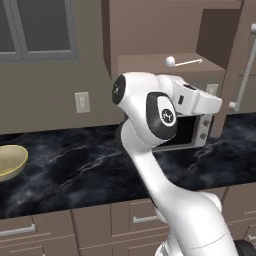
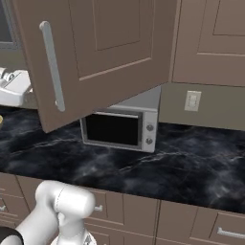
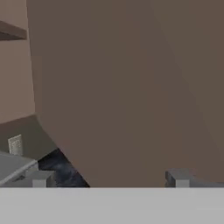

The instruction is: Open the cabinet and move the ladle to the pot. Then close the cabinet.

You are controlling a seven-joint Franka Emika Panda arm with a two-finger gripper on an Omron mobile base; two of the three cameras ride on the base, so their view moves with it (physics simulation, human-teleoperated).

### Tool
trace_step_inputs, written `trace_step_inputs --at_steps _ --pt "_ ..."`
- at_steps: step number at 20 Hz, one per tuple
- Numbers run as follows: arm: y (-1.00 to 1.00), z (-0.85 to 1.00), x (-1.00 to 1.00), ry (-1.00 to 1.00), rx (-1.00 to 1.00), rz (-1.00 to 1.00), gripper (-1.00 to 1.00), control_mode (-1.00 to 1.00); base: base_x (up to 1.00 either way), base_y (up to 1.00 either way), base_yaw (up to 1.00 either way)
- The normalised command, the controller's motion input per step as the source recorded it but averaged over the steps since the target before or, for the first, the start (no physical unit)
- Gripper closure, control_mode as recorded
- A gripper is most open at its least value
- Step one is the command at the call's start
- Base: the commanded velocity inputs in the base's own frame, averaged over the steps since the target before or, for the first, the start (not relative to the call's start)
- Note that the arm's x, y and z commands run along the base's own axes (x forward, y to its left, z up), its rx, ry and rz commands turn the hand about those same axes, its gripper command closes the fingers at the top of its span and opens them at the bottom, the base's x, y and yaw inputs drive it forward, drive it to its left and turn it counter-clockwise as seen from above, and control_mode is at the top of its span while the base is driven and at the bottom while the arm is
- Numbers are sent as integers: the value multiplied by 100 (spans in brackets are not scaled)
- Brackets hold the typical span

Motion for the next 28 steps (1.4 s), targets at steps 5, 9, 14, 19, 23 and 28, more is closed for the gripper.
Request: trace_step_inputs --at_steps 5,9,14,19,23,28 --pt "-74 0 -76 -6 -4 -31 -100 -100 0 0 0" --pt "-83 0 -52 -5 -5 -31 -100 -100 0 0 0" --pt "-83 0 -6 -3 -6 -24 -100 -100 0 0 0" --pt "-81 0 0 -2 -5 -19 -100 -100 0 0 0" --pt "-74 0 3 0 -4 -17 -100 -100 0 0 0" --pt "-55 0 5 0 -1 -12 -100 -100 0 0 0"
